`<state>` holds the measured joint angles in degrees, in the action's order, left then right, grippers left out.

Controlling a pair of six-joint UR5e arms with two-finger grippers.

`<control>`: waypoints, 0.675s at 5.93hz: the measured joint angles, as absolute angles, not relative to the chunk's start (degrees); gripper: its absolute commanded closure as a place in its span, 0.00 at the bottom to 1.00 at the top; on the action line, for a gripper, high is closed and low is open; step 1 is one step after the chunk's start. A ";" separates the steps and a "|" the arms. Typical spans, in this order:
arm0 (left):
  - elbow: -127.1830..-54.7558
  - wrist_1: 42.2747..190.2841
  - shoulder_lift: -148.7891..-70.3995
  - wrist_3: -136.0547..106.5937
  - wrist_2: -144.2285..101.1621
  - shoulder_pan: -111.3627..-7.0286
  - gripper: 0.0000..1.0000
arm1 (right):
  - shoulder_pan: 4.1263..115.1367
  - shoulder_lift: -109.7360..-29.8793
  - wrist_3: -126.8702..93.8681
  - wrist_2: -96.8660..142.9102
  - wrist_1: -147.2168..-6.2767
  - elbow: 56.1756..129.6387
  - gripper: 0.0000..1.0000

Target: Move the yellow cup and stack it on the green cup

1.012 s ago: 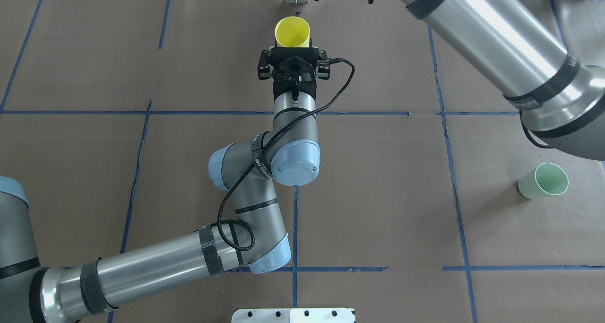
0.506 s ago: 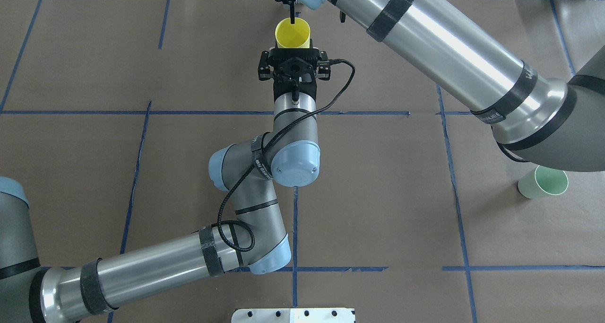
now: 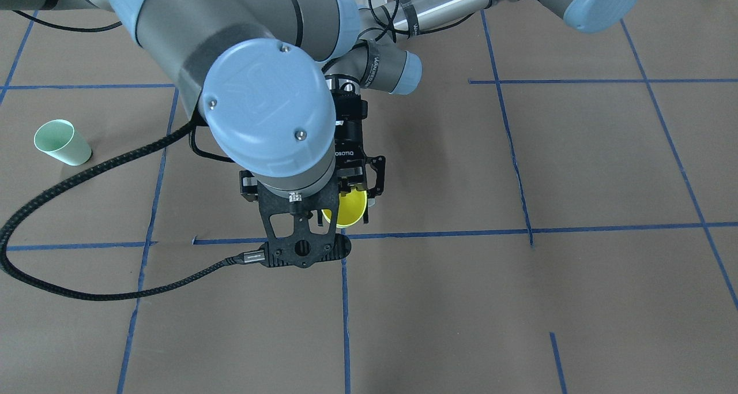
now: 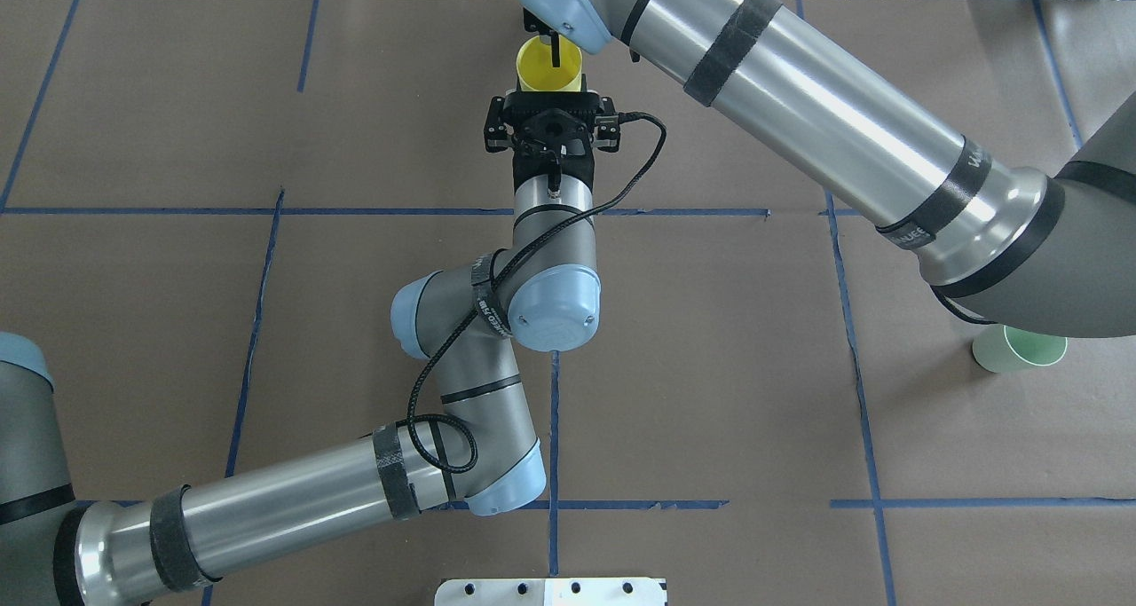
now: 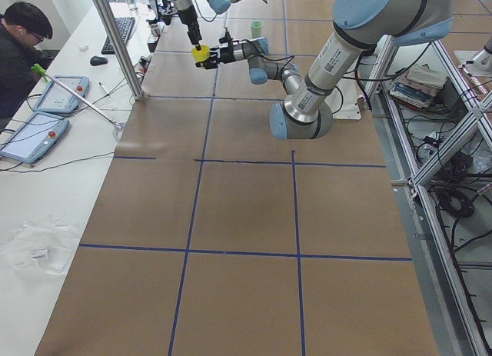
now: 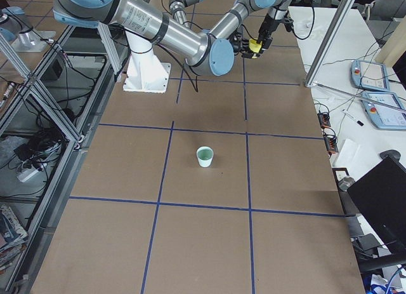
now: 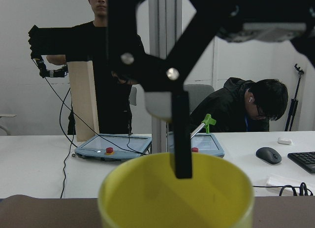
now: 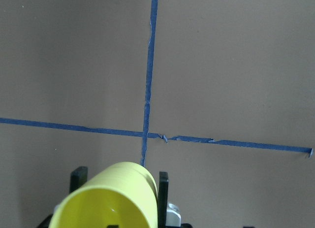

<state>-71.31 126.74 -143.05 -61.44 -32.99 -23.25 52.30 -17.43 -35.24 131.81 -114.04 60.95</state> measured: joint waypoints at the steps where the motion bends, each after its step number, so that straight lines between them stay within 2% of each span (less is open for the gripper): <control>1: -71.34 126.74 -143.05 -61.44 -33.00 -23.27 0.62 | 51.98 -17.57 -36.16 131.74 -112.38 60.26 0.26; 3: -71.40 126.76 -142.95 -61.44 -33.03 -23.29 0.62 | 51.38 -17.30 -37.24 131.67 -111.59 59.91 0.26; 4: -71.43 126.81 -142.92 -61.43 -33.04 -23.29 0.62 | 51.14 -17.10 -37.65 131.66 -111.52 59.95 0.38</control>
<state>-71.43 126.81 -142.92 -61.43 -33.04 -23.29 51.14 -17.10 -37.65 131.66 -111.52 59.95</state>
